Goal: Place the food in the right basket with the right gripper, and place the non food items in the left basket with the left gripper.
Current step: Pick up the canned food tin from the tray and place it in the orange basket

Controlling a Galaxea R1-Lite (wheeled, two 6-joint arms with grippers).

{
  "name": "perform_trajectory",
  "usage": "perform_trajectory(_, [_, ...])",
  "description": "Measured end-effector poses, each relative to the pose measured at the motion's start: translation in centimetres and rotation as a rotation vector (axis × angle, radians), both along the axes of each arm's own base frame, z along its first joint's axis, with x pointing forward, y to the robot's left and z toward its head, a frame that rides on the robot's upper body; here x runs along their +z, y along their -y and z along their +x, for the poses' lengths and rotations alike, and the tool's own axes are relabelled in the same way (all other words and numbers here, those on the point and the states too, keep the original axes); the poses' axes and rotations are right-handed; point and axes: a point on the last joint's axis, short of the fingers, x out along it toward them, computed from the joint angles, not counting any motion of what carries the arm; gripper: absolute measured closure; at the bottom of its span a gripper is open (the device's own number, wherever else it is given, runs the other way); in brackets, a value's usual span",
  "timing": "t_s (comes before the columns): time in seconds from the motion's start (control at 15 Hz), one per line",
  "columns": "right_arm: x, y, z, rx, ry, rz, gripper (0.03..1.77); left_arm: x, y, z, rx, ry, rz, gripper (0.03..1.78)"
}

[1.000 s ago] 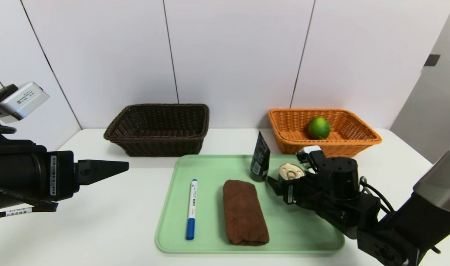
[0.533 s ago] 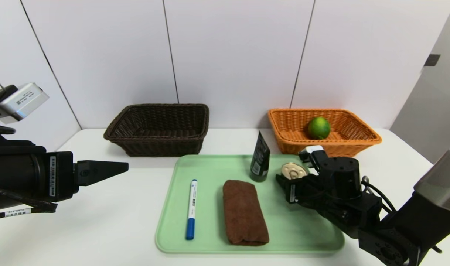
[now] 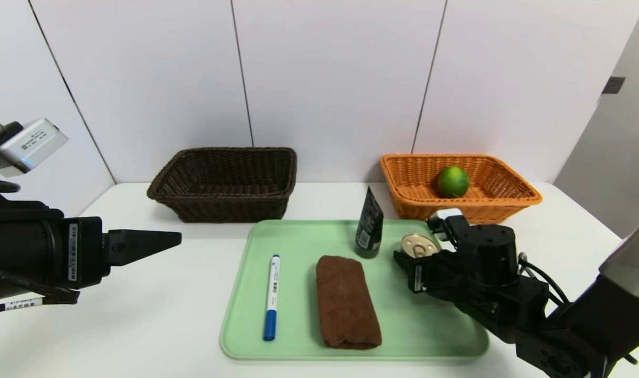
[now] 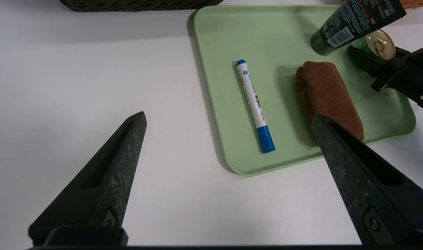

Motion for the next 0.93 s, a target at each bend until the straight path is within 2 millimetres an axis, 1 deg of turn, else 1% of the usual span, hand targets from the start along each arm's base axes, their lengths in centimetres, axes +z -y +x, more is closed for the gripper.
perform_trajectory(0.2, [2.1, -0.4, -0.6, 0.004, 0.066, 0.017, 0.79, -0.4, 0.0, -0.1, 0.000, -0.011, 0.005, 0.12])
perform_trajectory(0.33, [4.0, -0.5, -0.9, 0.009, 0.108, 0.039, 0.79, -0.6, 0.0, -0.1, -0.001, -0.018, 0.008, 0.12])
perform_trajectory(0.6, [8.8, -0.3, -0.8, 0.001, 0.171, 0.077, 0.80, -0.9, -0.1, -0.2, -0.002, -0.027, 0.011, 0.12])
perform_trajectory(0.8, [12.4, 0.2, -0.8, -0.003, 0.157, 0.079, 0.80, -1.1, -0.1, -0.3, -0.003, -0.032, 0.013, 0.12])
perform_trajectory(0.93, [15.3, 0.7, -0.1, -0.015, 0.159, 0.097, 0.80, -1.1, -0.1, -0.3, -0.002, -0.033, 0.014, 0.12])
